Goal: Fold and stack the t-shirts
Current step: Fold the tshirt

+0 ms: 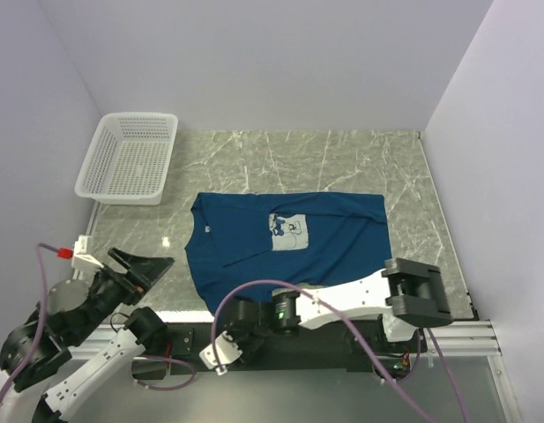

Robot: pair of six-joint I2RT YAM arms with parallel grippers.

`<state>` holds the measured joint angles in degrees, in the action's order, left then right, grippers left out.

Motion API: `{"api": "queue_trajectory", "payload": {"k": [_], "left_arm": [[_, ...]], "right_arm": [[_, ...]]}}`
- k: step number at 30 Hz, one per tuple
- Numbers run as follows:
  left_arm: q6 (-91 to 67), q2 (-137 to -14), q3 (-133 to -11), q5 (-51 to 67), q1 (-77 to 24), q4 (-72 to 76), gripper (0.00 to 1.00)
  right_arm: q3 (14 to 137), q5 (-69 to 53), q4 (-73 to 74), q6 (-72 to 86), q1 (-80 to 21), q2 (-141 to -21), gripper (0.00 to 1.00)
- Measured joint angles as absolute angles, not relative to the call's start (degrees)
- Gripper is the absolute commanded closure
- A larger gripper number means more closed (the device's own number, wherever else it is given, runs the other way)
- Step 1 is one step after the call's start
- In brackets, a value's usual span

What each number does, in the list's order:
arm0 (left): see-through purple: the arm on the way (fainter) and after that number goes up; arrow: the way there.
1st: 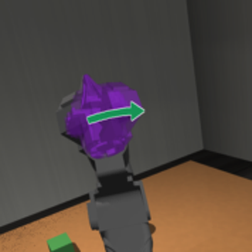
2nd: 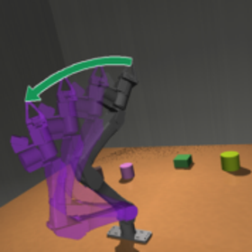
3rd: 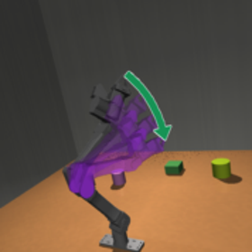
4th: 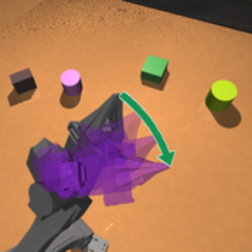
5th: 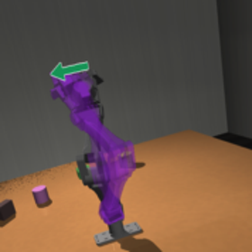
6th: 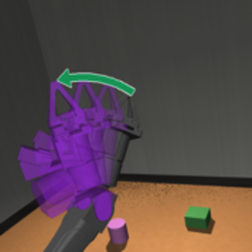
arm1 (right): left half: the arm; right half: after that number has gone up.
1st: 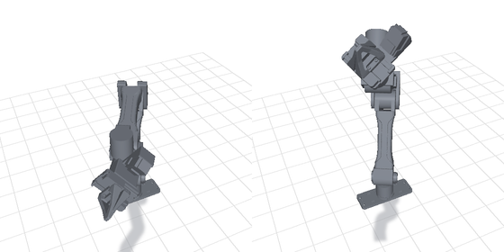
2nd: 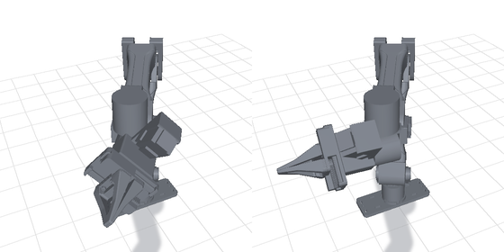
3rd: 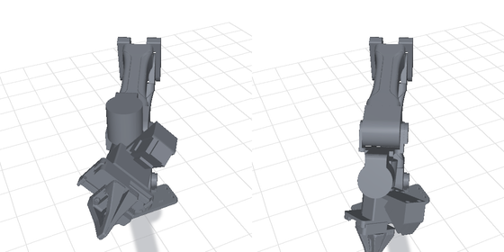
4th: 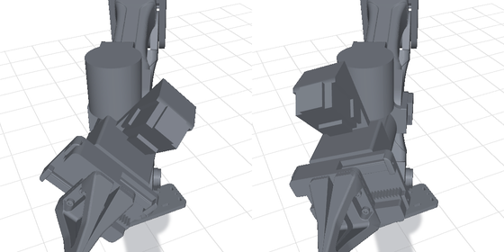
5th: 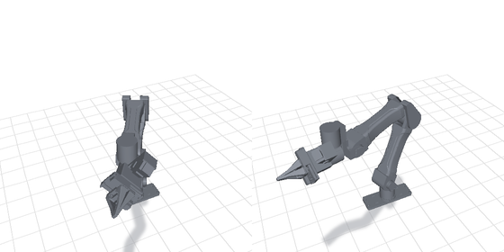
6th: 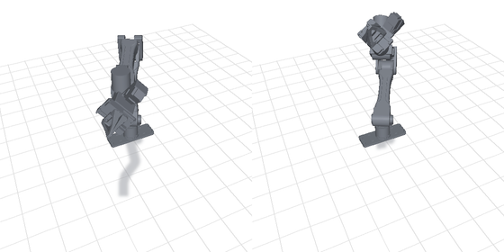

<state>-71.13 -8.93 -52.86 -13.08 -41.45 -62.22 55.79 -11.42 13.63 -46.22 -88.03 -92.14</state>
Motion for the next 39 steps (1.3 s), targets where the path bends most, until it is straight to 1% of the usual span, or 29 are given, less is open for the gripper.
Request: {"api": "queue_trajectory", "payload": {"k": [5,7,8,9,10,12,13,16,19,22,25,29,30,39], "left_arm": [[-70.63,-8.62,-54.85,-14.74,-41.45,-62.28,0.16],[-70.48,-8.80,-54.52,-14.74,-41.45,-62.24,0.16],[-70.35,-8.82,-54.26,-14.72,-41.45,-62.22,0.16],[-70.22,-8.82,-53.84,-14.68,-41.45,-62.19,0.16],[-70.13,-8.82,-53.43,-14.61,-41.45,-62.19,0.17],[-70.13,-8.80,-52.36,-14.09,-41.45,-61.93,0.17],[-70.15,-8.75,-51.57,-13.43,-41.45,-61.73,0.17],[-71.07,-8.16,-47.42,-10.98,-41.45,-59.90,0.19],[-73.12,-7.92,-41.43,-7.22,-41.45,-57.63,0.20],[-76.03,-7.97,-35.46,-3.11,-41.45,-55.42,0.23],[-78.72,-7.97,-30.87,0.86,-41.45,-52.07,0.26],[-80.93,-8.56,-24.91,6.48,-41.45,-44.80,0.36],[-80.90,-9.39,-23.73,7.90,-41.45,-42.87,0.37],[-72.01,-22.04,-22.48,15.40,-41.47,-34.28,0.38]], "right_arm": [[58.06,-8.16,11.77,-43.24,-90.02,-98.00,0.49],[58.06,-7.51,11.53,-42.83,-90.02,-98.37,0.56],[58.06,-7.27,11.31,-42.63,-90.02,-98.43,0.61],[58.06,-6.98,11.11,-42.35,-90.00,-98.45,0.77],[58.06,-6.87,10.96,-42.24,-89.97,-98.45,0.83],[58.06,-6.98,10.61,-41.23,-89.47,-98.39,0.92],[58.02,-7.40,10.52,-40.71,-89.06,-98.21,0.95],[57.12,-10.11,10.37,-39.16,-85.49,-95.88,0.96],[56.38,-14.00,10.22,-36.95,-79.18,-91.57,1.00],[55.72,-18.46,9.39,-33.85,-73.08,-87.29,1.00],[55.09,-22.26,8.03,-31.16,-69.14,-85.03,1.00],[53.76,-26.79,7.22,-27.94,-65.08,-84.49,1.00],[53.45,-27.88,7.16,-27.07,-64.12,-84.49,1.00],[53.17,-34.20,6.52,-22.48,-59.24,-84.49,1.00]]}}
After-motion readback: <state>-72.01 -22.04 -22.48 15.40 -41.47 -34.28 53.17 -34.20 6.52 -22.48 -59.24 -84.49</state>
